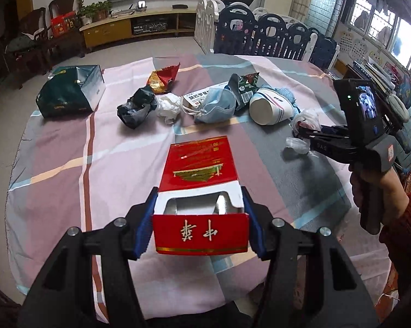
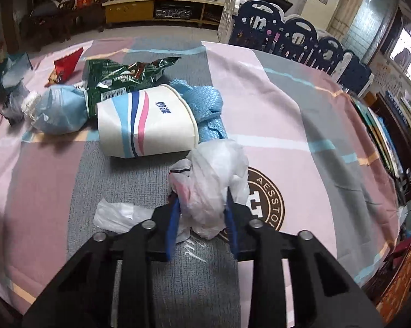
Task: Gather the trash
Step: 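Grasp the red cigarette box with the left tool while the right grasps the white bag, then release the white bag into the wastebasket with the right tool while the left holds the box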
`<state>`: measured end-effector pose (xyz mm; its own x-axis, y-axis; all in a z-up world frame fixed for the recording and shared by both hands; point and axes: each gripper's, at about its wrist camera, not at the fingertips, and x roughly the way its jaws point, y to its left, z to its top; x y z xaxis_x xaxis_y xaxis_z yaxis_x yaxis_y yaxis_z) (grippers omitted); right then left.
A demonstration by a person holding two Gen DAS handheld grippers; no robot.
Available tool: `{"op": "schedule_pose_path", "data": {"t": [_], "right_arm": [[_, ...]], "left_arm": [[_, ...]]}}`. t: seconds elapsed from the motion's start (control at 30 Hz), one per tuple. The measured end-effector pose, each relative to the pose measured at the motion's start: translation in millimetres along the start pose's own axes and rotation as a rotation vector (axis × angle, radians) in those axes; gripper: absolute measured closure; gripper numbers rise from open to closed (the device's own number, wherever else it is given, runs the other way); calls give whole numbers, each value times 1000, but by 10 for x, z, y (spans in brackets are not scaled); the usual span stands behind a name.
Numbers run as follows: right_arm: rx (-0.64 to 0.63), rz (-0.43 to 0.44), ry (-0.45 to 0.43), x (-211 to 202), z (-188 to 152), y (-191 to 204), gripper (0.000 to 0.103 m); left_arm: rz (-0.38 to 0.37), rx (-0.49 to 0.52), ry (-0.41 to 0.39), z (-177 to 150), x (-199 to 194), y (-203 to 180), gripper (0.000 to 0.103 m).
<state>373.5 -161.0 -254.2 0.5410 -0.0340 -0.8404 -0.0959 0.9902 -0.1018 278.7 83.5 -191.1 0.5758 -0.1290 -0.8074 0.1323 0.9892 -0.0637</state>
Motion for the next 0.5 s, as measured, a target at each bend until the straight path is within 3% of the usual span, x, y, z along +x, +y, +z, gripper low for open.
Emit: {"op": "schedule_pose_path", "data": {"t": [0.2,0.27,0.37,0.5], "right_arm": [[181,291,-79,-623,-248,-221,81],[227,343,-96,-864,-389,-226,81],[282,386,-109,-1158,-604,-194,81],[297,334,-145,-1588,-967,-147,81]], "left_arm": [[67,-29,-84,-43,-343,3,46],[97,-43,-108,-59,-460,-21,46],[143,-47,-150,-102,-667,-102,46],[175,-24,-205,-190,-974,-252,46]]}}
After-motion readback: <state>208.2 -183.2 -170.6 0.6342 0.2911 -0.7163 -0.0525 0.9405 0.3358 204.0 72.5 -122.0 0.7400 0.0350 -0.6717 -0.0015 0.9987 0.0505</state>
